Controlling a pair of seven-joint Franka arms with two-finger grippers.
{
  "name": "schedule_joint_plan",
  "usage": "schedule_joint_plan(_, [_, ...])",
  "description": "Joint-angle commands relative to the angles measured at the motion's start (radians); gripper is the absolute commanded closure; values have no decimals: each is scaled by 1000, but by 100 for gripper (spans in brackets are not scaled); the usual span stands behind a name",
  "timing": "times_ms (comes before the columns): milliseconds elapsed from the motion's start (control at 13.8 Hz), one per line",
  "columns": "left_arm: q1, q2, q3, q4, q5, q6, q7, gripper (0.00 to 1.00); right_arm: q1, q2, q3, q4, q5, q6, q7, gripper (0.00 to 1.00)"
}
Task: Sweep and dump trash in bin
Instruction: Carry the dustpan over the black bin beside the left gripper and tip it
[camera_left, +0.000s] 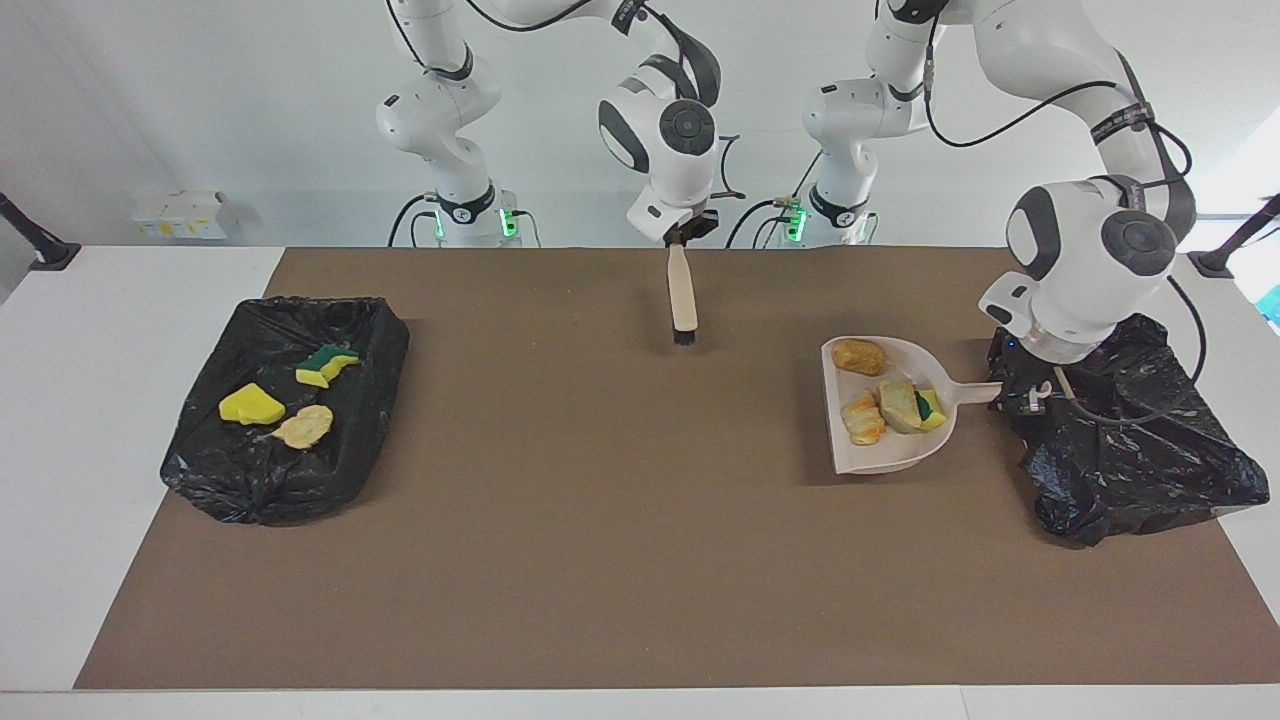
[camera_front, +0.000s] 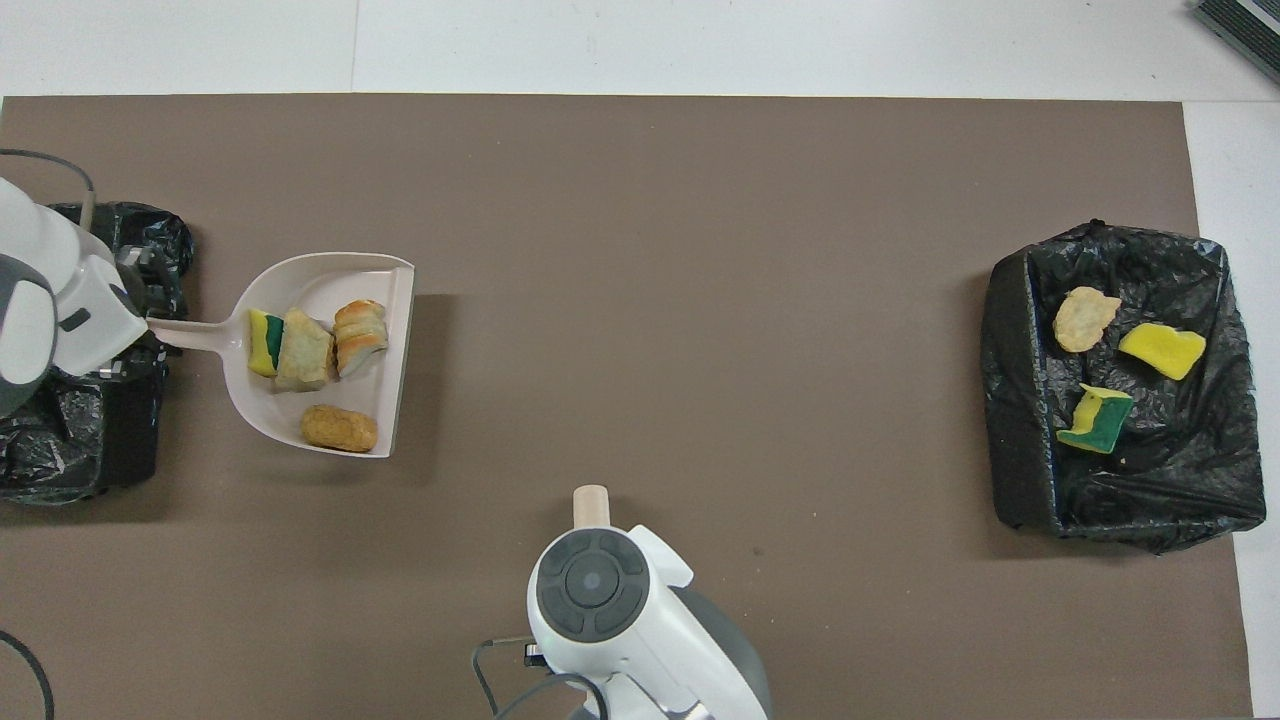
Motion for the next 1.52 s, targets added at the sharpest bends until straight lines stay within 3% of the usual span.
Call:
schedule_joint_plan(0, [109, 1, -12, 79, -25, -60, 53, 100, 32, -41, -1, -113, -18, 89, 29, 100])
schedule_joint_plan(507, [325, 55, -3, 283, -17, -133, 136, 100, 43, -56, -2, -161, -27, 169, 31, 100])
schedule_joint_plan(724, [396, 91, 0, 357, 3, -88, 226, 100, 40, -45, -4, -196, -40, 239, 28, 100])
schedule_joint_plan(941, [423, 98, 33, 360, 75, 23, 219, 100, 12, -31, -4, -193, -44, 259, -18, 100])
schedule_joint_plan(1013, [423, 98, 43, 359, 81, 60, 219, 100, 2, -19, -4, -178, -44, 255, -21, 62])
schedule_joint_plan(1086, [423, 99, 49, 359, 106, 87, 219, 100, -6, -10, -4, -159, -47, 250, -23, 1])
schedule_joint_plan(1303, [413, 96, 51, 349, 361, 112, 78, 100, -43, 4, -5, -80, -109, 214, -28, 0])
schedule_joint_plan(1448, [404, 93, 51, 337, 454, 120, 27, 100, -87, 5, -5, -2, -133, 148, -32, 0])
